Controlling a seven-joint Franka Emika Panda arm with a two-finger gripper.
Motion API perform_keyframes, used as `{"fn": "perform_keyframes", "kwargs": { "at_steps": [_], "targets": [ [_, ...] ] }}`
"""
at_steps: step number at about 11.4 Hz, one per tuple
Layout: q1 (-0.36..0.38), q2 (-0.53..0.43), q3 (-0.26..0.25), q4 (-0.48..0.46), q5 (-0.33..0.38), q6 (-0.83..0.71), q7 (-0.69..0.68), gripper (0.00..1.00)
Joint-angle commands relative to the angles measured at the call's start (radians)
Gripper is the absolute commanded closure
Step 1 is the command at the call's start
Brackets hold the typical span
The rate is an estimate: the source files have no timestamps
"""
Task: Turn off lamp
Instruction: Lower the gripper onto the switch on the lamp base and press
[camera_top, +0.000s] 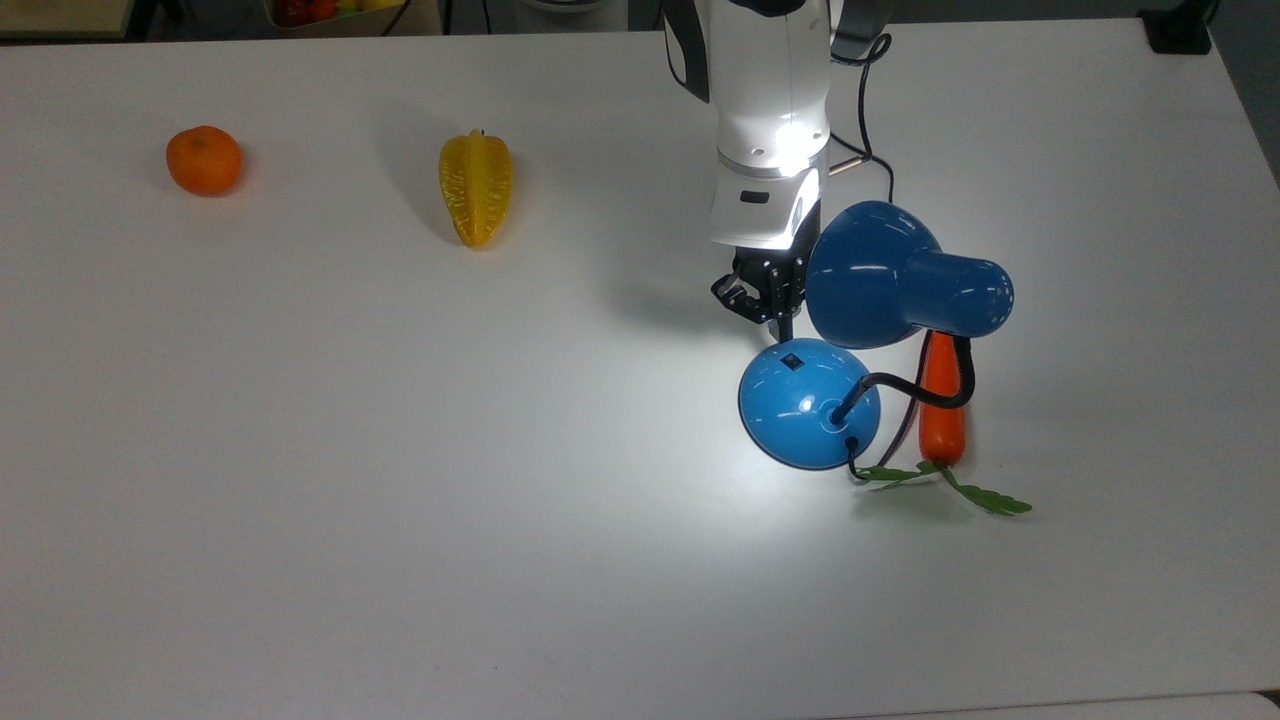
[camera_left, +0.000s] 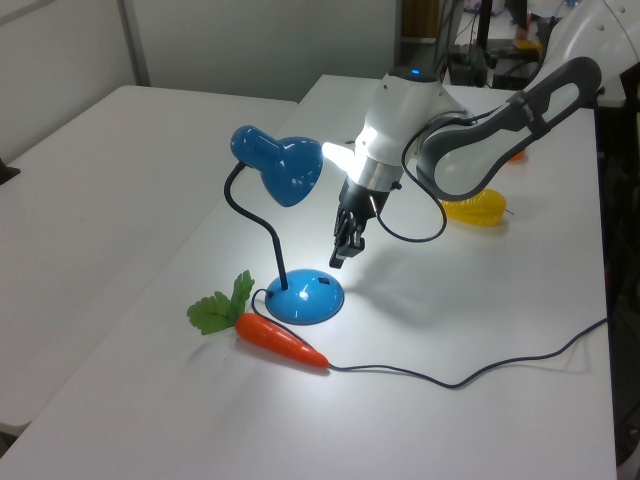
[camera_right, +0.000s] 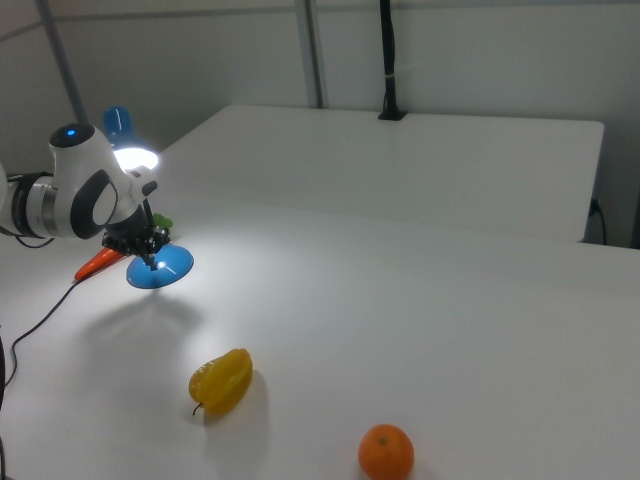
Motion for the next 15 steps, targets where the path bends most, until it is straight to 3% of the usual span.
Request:
{"fn": "perform_keyframes", "kwargs": {
  "at_steps": [1,15],
  "targets": [
    [0.005,0.021,0.001,0.001,-0.016,0.057,0.000,1.00],
    [0.017,0.053,0.001,0.001,-0.018,0.126,-0.002,1.00]
  ]
}}
